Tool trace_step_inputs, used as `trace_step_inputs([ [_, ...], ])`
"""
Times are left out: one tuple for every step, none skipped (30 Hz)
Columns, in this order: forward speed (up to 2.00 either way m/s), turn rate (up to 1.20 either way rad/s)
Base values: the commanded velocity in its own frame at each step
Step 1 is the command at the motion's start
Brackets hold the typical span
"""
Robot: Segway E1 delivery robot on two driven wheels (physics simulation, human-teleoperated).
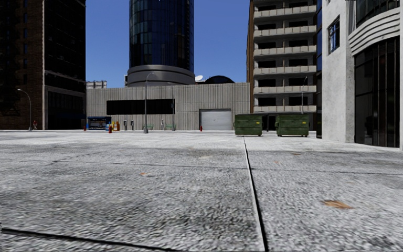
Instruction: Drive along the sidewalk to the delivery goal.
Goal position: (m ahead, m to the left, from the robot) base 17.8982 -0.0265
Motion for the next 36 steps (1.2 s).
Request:
trace_step_inputs([
  [2.00,0.00],
  [2.00,0.00],
  [2.00,0.00],
  [2.00,0.00],
  [2.00,0.00],
  [2.00,0.00],
  [2.00,0.00],
  [2.00,0.00],
  [2.00,0.00],
  [2.00,0.00],
  [2.00,0.00],
  [2.00,0.00],
  [2.00,0.00],
  [2.00,0.00],
  [2.00,0.00],
  [2.00,0.00],
  [2.00,0.00],
  [2.00,0.00],
  [2.00,0.00],
  [2.00,0.00],
  [2.00,0.00],
  [2.00,0.00],
  [2.00,0.00],
  [2.00,0.00],
  [2.00,0.00],
  [2.00,0.00],
  [2.00,0.00],
  [2.00,0.00],
  [2.00,0.00],
  [2.00,0.00],
  [2.00,0.00],
  [2.00,0.00],
  [2.00,0.00],
  [2.00,0.00],
  [2.00,0.00],
  [2.00,0.00],
])
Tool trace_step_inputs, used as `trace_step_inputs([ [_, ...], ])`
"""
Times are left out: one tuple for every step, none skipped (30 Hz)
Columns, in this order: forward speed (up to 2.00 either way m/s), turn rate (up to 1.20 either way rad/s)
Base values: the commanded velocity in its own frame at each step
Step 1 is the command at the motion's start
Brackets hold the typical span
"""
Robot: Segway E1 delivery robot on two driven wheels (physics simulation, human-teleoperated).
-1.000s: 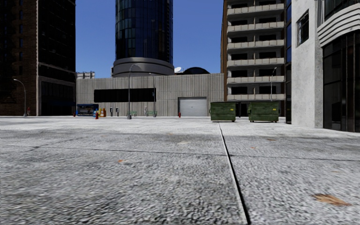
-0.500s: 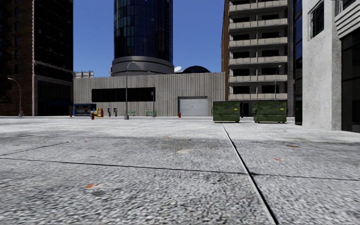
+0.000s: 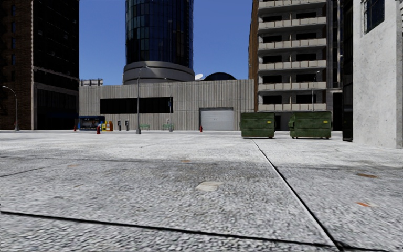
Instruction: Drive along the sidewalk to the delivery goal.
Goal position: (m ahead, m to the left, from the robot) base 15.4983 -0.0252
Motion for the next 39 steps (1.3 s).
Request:
trace_step_inputs([
  [2.00,0.00],
  [2.00,0.00],
  [2.00,0.00],
  [2.00,0.00],
  [2.00,0.00],
  [2.00,0.00],
  [2.00,0.00],
  [2.00,0.00],
  [2.00,0.00],
  [2.00,0.00],
  [2.00,0.00],
  [2.00,0.00],
  [2.00,0.00],
  [2.00,0.00],
  [2.00,0.00],
  [2.00,0.00],
  [2.00,0.00],
  [2.00,0.00],
  [2.00,0.00],
  [2.00,0.00],
  [2.00,0.00],
  [2.00,0.00],
  [2.00,0.00],
  [2.00,0.00],
  [2.00,0.00],
  [2.00,0.00],
  [2.00,0.00],
  [2.00,0.00],
  [2.00,0.00],
  [2.00,0.00],
  [2.00,0.00],
  [2.00,0.00],
  [2.00,0.00],
  [2.00,0.00],
  [2.00,0.00],
  [2.00,0.00],
  [2.00,0.00],
  [2.00,0.00],
  [2.00,0.00],
])
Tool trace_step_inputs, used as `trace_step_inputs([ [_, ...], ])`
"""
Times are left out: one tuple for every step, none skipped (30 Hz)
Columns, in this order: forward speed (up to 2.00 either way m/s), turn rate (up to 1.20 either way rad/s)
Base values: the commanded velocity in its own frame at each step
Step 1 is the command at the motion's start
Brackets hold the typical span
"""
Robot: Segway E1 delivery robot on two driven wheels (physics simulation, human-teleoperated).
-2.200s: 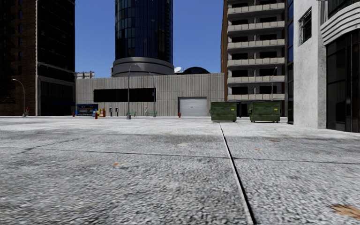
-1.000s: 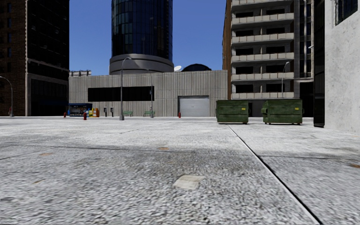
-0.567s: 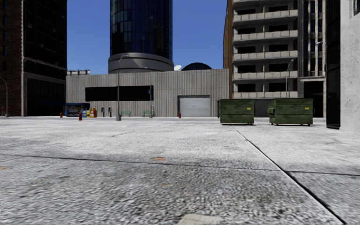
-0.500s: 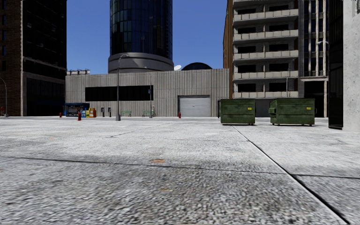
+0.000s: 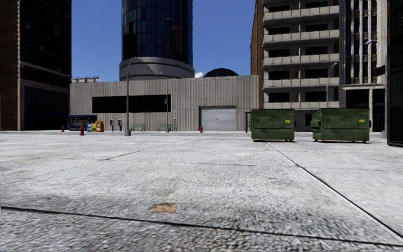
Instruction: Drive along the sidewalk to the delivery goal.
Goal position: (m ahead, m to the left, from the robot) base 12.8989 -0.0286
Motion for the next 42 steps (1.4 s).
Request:
trace_step_inputs([
  [2.00,0.00],
  [2.00,0.00],
  [2.00,0.00],
  [2.00,0.00],
  [2.00,0.00],
  [2.00,0.00],
  [2.00,0.00],
  [2.00,0.00],
  [2.00,0.00],
  [2.00,0.00],
  [2.00,0.00],
  [2.00,0.00],
  [2.00,0.00],
  [2.00,0.00],
  [2.00,0.00],
  [2.00,0.00],
  [2.00,0.00],
  [2.00,0.00],
  [2.00,0.00],
  [2.00,0.00],
  [2.00,0.00],
  [2.00,0.00],
  [2.00,0.00],
  [2.00,0.00],
  [2.00,0.00],
  [2.00,0.00],
  [2.00,0.00],
  [2.00,0.00],
  [2.00,0.00],
  [2.00,0.00],
  [2.00,0.00],
  [2.00,0.00],
  [2.00,0.00],
  [2.00,0.00],
  [2.00,0.00],
  [2.00,0.00],
  [2.00,0.00],
  [2.00,0.00],
  [2.00,0.00],
  [2.00,0.00],
  [2.00,0.00],
  [2.00,0.00],
])
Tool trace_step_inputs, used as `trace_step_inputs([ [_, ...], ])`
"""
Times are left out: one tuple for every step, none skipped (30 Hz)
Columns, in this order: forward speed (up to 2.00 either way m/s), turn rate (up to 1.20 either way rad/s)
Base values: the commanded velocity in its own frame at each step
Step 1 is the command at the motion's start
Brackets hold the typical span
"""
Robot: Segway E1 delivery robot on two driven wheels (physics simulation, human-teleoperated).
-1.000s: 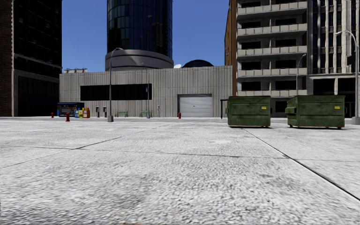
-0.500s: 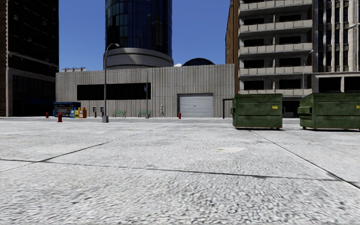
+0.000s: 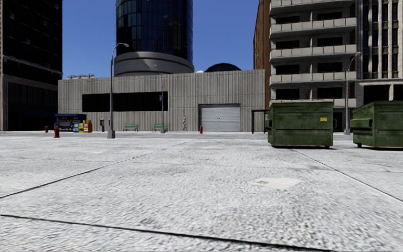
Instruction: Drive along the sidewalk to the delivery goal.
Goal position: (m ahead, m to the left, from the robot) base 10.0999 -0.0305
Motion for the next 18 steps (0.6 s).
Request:
trace_step_inputs([
  [2.00,0.00],
  [2.00,0.00],
  [2.00,0.00],
  [2.00,0.00],
  [2.00,0.00],
  [2.00,0.00],
  [2.00,0.00],
  [2.00,0.00],
  [2.00,0.00],
  [2.00,0.00],
  [2.00,0.00],
  [2.00,0.00],
  [2.00,0.00],
  [2.00,0.00],
  [2.00,0.00],
  [2.00,0.00],
  [2.00,0.00],
  [2.00,0.00],
])
